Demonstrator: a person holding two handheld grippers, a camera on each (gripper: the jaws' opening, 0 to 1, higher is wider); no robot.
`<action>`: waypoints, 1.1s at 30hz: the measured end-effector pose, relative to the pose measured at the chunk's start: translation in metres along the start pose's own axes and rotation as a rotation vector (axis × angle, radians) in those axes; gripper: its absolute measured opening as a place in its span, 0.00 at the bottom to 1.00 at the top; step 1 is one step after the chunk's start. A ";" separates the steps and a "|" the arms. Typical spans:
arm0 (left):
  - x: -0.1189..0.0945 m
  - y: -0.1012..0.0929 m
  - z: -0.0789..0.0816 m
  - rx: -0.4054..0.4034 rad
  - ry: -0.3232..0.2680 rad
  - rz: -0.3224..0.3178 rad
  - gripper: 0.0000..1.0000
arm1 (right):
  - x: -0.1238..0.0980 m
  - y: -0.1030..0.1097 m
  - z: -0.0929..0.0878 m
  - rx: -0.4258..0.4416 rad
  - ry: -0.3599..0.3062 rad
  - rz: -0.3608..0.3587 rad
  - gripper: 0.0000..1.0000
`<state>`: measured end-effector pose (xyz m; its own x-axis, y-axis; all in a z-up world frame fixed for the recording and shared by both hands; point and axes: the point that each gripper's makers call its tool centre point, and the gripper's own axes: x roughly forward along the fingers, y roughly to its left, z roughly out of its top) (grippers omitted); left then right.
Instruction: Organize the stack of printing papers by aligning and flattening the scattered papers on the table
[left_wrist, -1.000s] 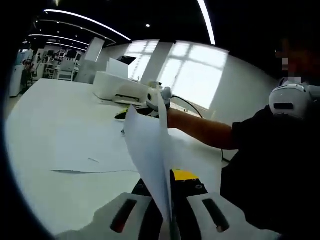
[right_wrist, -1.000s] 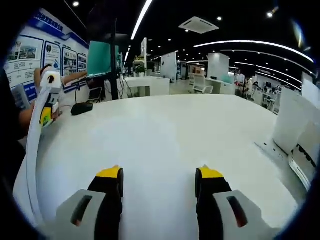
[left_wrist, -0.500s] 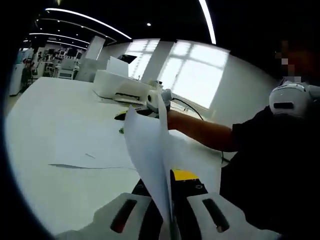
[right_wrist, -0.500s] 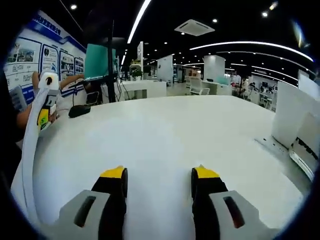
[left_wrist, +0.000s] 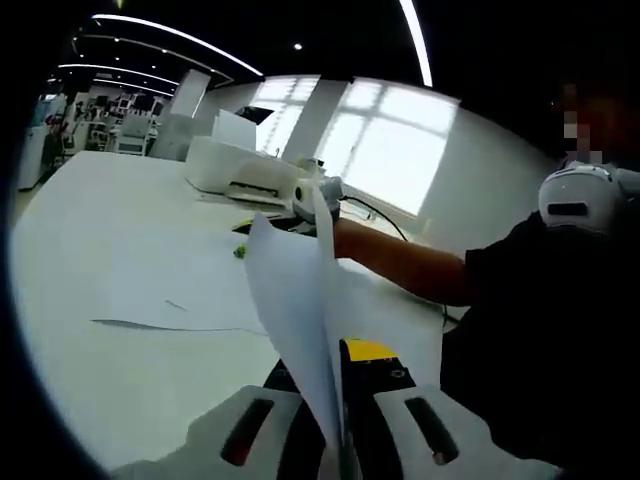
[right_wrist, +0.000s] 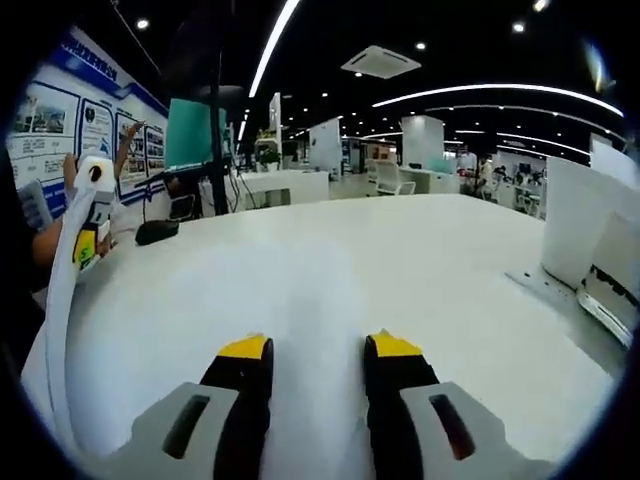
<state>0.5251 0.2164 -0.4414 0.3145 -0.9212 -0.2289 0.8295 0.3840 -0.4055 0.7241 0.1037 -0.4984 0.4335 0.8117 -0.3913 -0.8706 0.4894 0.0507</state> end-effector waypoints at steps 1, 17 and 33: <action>0.000 0.000 0.000 -0.001 0.000 0.000 0.07 | -0.001 0.000 0.000 0.009 0.000 0.005 0.28; 0.002 -0.002 -0.001 -0.003 0.000 0.003 0.07 | -0.009 0.001 0.005 0.078 -0.010 0.032 0.13; 0.003 -0.003 0.001 -0.007 -0.004 0.015 0.07 | -0.034 -0.002 0.038 0.011 -0.067 0.028 0.08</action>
<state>0.5236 0.2123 -0.4402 0.3290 -0.9154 -0.2319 0.8211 0.3986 -0.4085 0.7202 0.0869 -0.4498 0.4239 0.8447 -0.3268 -0.8802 0.4692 0.0710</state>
